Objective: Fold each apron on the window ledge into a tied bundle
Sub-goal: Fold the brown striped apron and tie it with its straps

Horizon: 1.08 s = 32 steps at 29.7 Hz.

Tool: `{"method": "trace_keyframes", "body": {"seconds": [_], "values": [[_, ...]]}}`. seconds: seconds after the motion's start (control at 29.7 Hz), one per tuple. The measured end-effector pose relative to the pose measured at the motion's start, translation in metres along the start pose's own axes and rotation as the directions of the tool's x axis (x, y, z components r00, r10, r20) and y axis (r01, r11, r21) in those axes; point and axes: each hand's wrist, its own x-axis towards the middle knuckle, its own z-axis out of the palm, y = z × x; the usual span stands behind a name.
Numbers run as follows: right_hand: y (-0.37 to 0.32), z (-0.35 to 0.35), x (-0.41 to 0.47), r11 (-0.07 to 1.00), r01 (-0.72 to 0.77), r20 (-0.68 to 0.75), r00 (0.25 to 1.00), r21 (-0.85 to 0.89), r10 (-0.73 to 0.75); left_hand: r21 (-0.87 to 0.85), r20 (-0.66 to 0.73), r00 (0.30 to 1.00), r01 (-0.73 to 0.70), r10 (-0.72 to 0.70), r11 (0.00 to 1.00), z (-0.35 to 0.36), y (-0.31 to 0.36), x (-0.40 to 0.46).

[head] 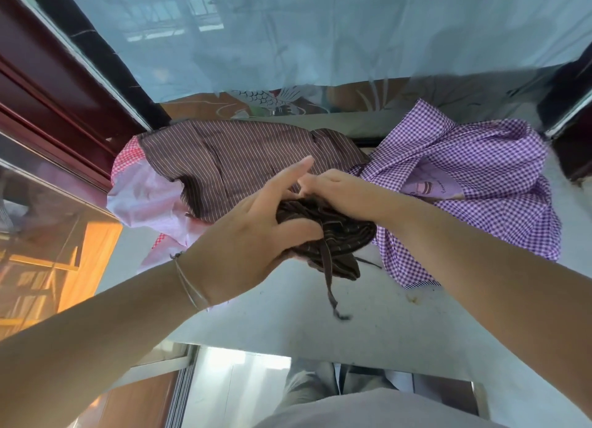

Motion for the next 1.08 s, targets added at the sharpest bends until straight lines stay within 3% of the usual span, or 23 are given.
{"method": "trace_keyframes", "body": {"seconds": [0.07, 0.17, 0.34, 0.5, 0.64, 0.74, 0.81, 0.87, 0.97, 1.01, 1.08], "values": [[0.002, -0.008, -0.004, 0.997, -0.039, 0.094, 0.995, 0.065, 0.032, -0.083, 0.072, 0.997, 0.03, -0.024, 0.996, -0.004, -0.005, -0.001], [0.005, -0.015, -0.01, 0.999, 0.032, 0.173, 0.985, -0.029, -0.027, -0.231, 0.111, 0.988, 0.133, -0.11, 0.964, -0.005, -0.016, 0.0], [-0.005, -0.035, -0.013, 0.918, 0.114, -0.013, 0.992, -0.379, -0.128, -0.093, 0.19, 0.978, 0.103, -0.083, 0.99, 0.005, -0.024, -0.007], [-0.01, -0.052, -0.021, 0.949, 0.047, -0.052, 0.996, -0.313, -0.066, -0.118, 0.112, 0.98, 0.176, -0.163, 0.977, 0.013, -0.03, -0.005], [0.0, -0.046, -0.023, 0.965, 0.013, -0.114, 0.992, -0.261, -0.044, -0.078, 0.164, 0.898, 0.425, -0.409, 0.902, 0.024, -0.047, 0.001], [0.01, -0.027, -0.022, 0.978, -0.013, -0.14, 0.99, -0.207, -0.017, -0.162, 0.183, 0.789, 0.613, -0.587, 0.773, 0.032, -0.059, 0.009], [0.017, -0.004, -0.018, 0.998, -0.031, -0.174, 0.985, -0.05, 0.022, -0.235, 0.158, 0.706, 0.706, -0.691, 0.668, 0.039, -0.062, 0.018], [0.025, 0.022, -0.015, 0.992, -0.056, -0.271, 0.959, 0.109, 0.084, -0.388, 0.197, 0.574, 0.79, -0.795, 0.475, 0.046, -0.065, 0.028], [0.041, 0.059, -0.012, 0.971, -0.056, -0.405, 0.902, 0.233, 0.149, -0.701, 0.34, 0.322, 0.713, -0.884, -0.009, 0.047, -0.073, 0.044], [0.047, 0.07, -0.012, 0.972, -0.048, -0.427, 0.892, 0.229, 0.145, -0.741, 0.38, 0.265, 0.66, -0.886, -0.12, 0.044, -0.075, 0.048], [0.058, 0.086, -0.011, 0.978, -0.03, -0.452, 0.884, 0.205, 0.122, -0.789, 0.416, 0.262, 0.58, -0.871, -0.203, 0.039, -0.078, 0.054]]}}
